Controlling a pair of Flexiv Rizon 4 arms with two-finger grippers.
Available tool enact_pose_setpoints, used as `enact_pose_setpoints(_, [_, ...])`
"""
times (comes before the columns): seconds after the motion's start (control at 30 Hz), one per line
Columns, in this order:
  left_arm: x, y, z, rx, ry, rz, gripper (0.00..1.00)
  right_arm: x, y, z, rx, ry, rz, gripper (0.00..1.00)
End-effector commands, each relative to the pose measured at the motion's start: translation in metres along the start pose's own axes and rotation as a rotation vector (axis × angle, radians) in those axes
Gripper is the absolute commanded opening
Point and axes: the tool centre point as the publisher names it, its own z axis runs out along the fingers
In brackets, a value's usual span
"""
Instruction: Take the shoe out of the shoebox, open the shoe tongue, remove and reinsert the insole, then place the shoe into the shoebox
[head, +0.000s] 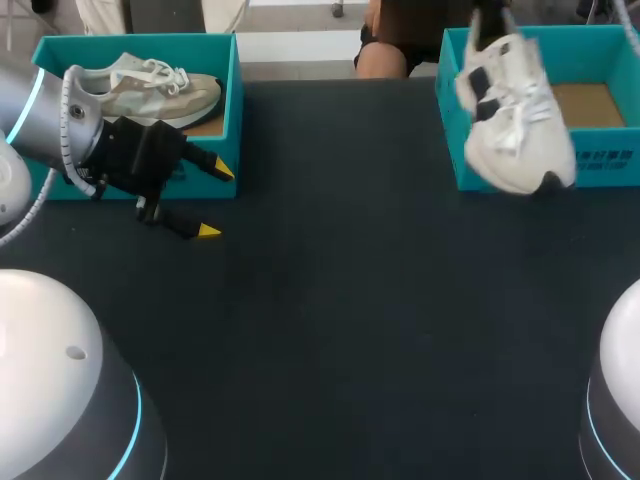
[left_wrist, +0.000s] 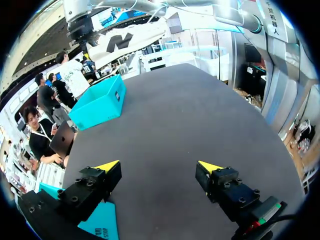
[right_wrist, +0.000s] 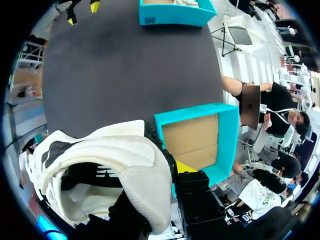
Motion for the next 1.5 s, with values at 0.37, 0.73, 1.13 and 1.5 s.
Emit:
enact_pose_setpoints(0.37, [0.000,0.000,0.001,-0.002,0.002,0.000,1.00,-0.023,-0.054,0.018,-0.037,0.010,0.075,0.00])
enact_pose_setpoints(0.73, [0.000,0.000,0.001,-0.002,0.002,0.000,1.00,-0.026,-0.060,0.022,-0.043,0.016,0.098,0.00])
enact_pose_setpoints(1.13, [0.000,0.000,0.001,-0.002,0.002,0.000,1.00,-0.093,-0.150,0.092,0.016,0.085,0.253,0.00])
enact_pose_setpoints(1.5, [0.000,0.000,0.001,-0.002,0.002,0.000,1.00,-0.120,-0.216,0.129,0.068,0.114,0.778,0.00])
